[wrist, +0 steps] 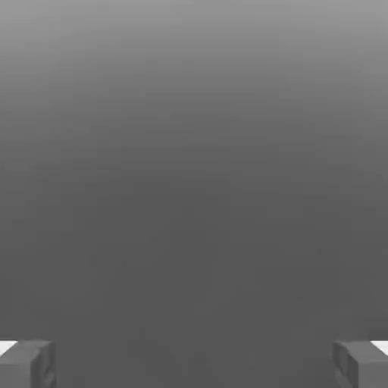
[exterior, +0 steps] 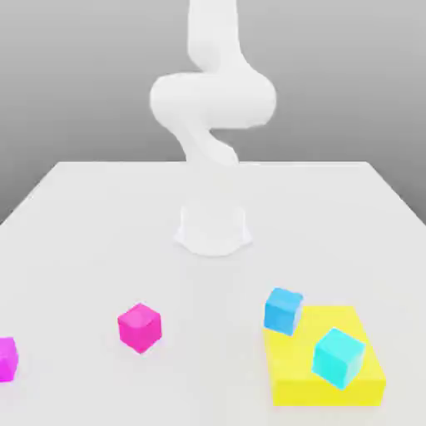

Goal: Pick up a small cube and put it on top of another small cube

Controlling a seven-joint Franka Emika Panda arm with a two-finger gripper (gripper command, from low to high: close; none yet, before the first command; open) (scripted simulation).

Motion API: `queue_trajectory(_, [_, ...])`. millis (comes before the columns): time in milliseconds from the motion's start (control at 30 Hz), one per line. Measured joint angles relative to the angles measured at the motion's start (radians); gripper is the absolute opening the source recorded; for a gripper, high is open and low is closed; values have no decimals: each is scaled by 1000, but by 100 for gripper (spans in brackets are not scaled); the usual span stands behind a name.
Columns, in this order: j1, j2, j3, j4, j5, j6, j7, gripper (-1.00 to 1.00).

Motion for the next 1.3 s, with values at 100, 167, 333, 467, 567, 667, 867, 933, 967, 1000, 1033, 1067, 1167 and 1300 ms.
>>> queue_trajectory(100, [-44,105,-5,-82,-11,78,46,0])
queue_trajectory(167, [-72,174,-11,-136,-18,128,75,0])
queue_trajectory(333, [-139,347,-31,-269,-33,255,148,0])
queue_trajectory(467, [-191,499,-55,-383,-37,365,204,0])
queue_trajectory(567, [-223,632,-82,-476,-22,460,237,0])
queue_trajectory(667, [-236,750,-89,-514,18,550,232,0])
queue_trajectory(867, [-293,968,-21,-484,83,729,187,-100])
queue_trajectory(933, [-293,968,-21,-484,83,729,187,-100])
queue_trajectory(967, [-294,968,-21,-484,82,729,188,-100])
queue_trajectory(1000, [-294,968,-21,-484,81,729,189,-100])
queue_trajectory(1033, [-294,968,-20,-484,81,729,190,-100])
queue_trajectory(1067, [-302,986,-14,-480,76,743,193,-100])
queue_trajectory(1167, [-293,925,-25,-491,63,693,203,-100])
queue_trajectory(1300, [-288,786,-42,-516,21,580,233,-100])
